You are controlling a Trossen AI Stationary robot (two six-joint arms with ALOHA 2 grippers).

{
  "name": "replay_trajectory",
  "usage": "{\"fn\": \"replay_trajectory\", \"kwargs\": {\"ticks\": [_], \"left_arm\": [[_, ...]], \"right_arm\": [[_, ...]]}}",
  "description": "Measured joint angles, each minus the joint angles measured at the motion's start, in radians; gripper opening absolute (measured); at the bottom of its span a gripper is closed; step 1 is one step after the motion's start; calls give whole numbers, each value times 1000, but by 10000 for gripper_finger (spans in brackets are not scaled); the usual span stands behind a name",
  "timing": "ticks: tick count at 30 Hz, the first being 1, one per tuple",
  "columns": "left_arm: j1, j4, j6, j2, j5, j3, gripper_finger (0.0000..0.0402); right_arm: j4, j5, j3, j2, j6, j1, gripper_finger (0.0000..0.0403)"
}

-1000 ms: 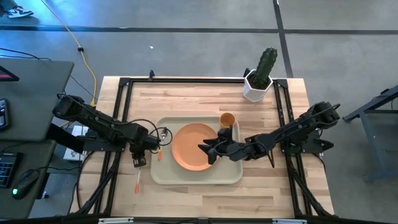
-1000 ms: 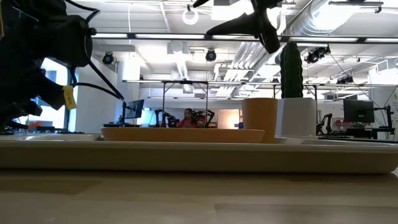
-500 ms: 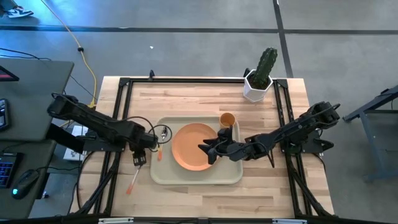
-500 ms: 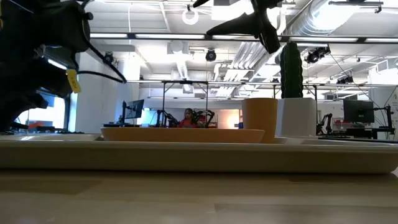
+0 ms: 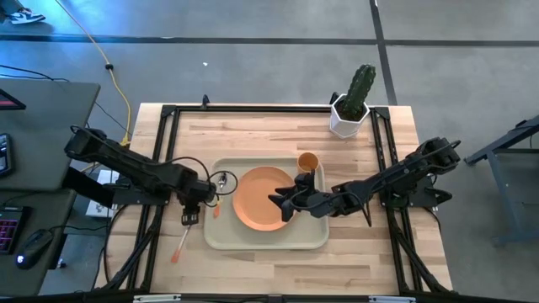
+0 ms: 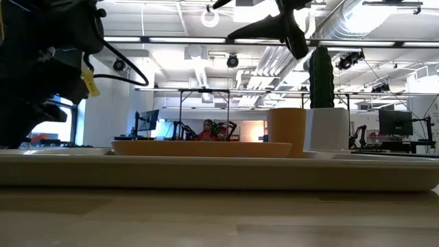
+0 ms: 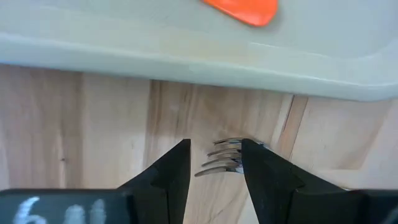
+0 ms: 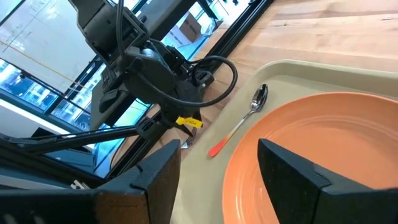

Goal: Pick and place plate/cup/fork/spoon on tray
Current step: Put the orange fork between the orange spoon and the orange plate on the gray tray

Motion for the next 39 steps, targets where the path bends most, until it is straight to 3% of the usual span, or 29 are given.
{"fn": "replay_trajectory", "kwargs": {"ticks": [5, 13, 18, 25, 31, 39], "left_arm": [[0, -2, 7, 13, 2, 0, 116], [1, -13, 6, 11, 68, 5, 11], [6, -61, -17, 11, 88, 28, 7], [6, -219, 36, -21, 84, 184, 1], [37, -231, 70, -20, 124, 363, 0], [169, -202, 79, -21, -4, 595, 0]], "right_arm": [[0, 12, 0, 0, 0, 0, 204], [0, 12, 0, 0, 0, 0, 204], [1, 12, 0, 0, 0, -7, 204], [5, 3, 0, 0, -19, -9, 204], [130, -43, 2, 24, -56, -30, 206], [346, -171, 2, 148, -102, -92, 232]]}}
